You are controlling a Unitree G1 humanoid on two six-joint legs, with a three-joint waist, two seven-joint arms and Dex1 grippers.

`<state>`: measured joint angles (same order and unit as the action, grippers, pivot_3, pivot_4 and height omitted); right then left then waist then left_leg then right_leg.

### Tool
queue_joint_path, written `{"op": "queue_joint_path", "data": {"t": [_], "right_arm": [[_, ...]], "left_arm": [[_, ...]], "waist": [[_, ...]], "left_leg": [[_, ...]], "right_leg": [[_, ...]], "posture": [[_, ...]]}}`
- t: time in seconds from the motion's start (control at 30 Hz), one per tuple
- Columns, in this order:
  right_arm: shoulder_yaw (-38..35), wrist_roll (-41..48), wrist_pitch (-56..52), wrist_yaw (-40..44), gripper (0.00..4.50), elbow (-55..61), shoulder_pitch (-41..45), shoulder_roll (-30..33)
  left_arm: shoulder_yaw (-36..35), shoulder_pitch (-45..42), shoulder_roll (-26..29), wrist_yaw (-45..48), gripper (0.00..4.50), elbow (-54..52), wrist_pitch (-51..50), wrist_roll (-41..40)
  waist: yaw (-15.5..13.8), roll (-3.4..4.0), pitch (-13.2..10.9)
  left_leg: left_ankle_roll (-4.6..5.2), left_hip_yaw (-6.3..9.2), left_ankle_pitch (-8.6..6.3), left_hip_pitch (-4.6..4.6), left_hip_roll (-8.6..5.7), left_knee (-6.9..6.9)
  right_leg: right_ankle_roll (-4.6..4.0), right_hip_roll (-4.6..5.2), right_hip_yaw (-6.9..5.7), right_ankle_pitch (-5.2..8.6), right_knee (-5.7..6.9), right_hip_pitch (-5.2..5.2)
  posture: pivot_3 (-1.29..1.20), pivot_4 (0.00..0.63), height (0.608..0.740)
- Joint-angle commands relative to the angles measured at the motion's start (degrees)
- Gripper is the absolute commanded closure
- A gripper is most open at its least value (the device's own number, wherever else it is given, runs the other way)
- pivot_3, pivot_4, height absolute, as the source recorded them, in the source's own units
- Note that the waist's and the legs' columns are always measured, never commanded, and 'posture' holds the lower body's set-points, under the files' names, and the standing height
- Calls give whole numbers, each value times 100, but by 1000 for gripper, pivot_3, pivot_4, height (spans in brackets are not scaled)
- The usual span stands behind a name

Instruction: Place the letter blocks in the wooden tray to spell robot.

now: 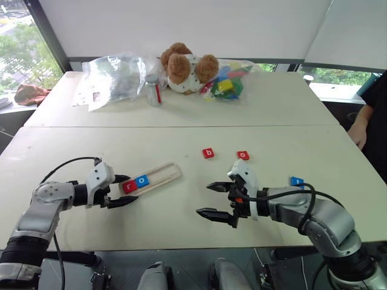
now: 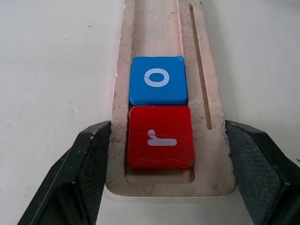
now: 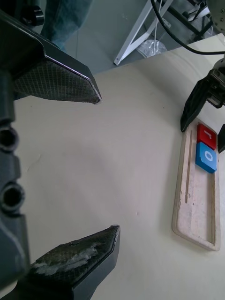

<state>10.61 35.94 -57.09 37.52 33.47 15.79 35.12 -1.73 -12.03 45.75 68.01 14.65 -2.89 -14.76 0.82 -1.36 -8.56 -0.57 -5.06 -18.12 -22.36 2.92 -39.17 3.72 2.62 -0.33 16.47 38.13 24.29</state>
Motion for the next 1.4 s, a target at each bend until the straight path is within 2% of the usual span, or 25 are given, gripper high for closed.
{"op": "queue_joint_path", "data": {"t": [0.03,0.2,0.33,0.5,0.63,0.73,0.93,0.97,1.0,1.1,1.23,1.4], "right_arm": [[-118,-14,111,-26,0,70,-45,15],[-568,-69,189,-216,0,-165,-44,-11],[-1340,-214,242,-668,0,-517,-42,-19],[-2002,-400,-71,-1472,0,-816,109,-144],[-2183,-545,-168,-1865,0,-724,77,-203],[-2261,-607,-185,-2063,0,-586,-87,-272],[-2159,-654,-214,-2213,0,-430,-190,-332],[-2125,-662,-207,-2225,0,-439,-159,-352],[-2092,-675,-197,-2233,0,-458,-120,-363],[-1813,-880,-202,-2471,0,-683,280,-535],[-1433,-1175,-229,-2847,0,-1350,1074,-1090],[-1016,-1513,-126,-3204,0,-2117,1682,-1989]], "left_arm": [[201,4,1,-21,1402,132,-29,252],[416,-637,82,388,1402,-209,-229,158],[988,-1349,-52,933,1402,-198,-195,370],[1538,-2210,-595,1240,1402,500,-31,639],[1837,-2739,-1122,1240,1402,1417,459,981],[1888,-2905,-1410,1214,1402,1699,617,1041],[1848,-2867,-1591,1260,1402,1983,813,1070],[1829,-2848,-1601,1222,341,2008,867,1075],[1804,-2843,-1613,1167,45,2033,900,1079],[1686,-2747,-1550,1086,45,1862,826,1015],[1362,-2543,-1334,1122,45,1401,325,722],[671,-2196,-673,974,45,557,-471,274]], "waist": [[-6,1,1],[-51,-1,1],[-94,-3,0],[-127,-2,0],[-98,-1,-1],[-88,-1,-1],[-108,-1,-1],[-108,-2,0],[-109,-1,0],[-78,-1,0],[23,-1,-1],[41,1,-2]], "left_leg": [[0,0,0,0,0,0],[0,2,0,-5,-7,-3],[1,1,0,-11,-13,-6],[0,-3,0,-11,-21,-5],[0,0,0,-11,-19,-1],[1,0,0,-12,-18,-1],[1,1,0,-14,-18,-4],[1,1,0,-13,-19,-5],[1,1,0,-13,-19,-5],[1,1,0,-13,-18,-5],[0,2,1,-9,-15,-6],[-3,6,3,-16,1,3]], "right_leg": [[0,0,0,0,0,0],[0,2,-5,0,-1,-2],[0,2,-6,0,-5,-2],[0,-10,-4,0,-7,2],[0,-20,-3,0,-6,6],[0,-21,-2,0,-6,7],[1,-15,0,0,-6,6],[1,-15,0,0,-5,6],[1,-15,1,-1,-5,5],[2,-16,1,-1,-4,5],[2,-17,1,-1,1,5],[2,-25,4,-1,6,22]], "posture": [[0,150,740],[0,150,740],[0,150,740],[0,150,740],[0,150,740],[0,150,740],[0,150,740],[0,150,740],[0,150,740],[0,150,740],[0,150,740],[0,150,740]]}}
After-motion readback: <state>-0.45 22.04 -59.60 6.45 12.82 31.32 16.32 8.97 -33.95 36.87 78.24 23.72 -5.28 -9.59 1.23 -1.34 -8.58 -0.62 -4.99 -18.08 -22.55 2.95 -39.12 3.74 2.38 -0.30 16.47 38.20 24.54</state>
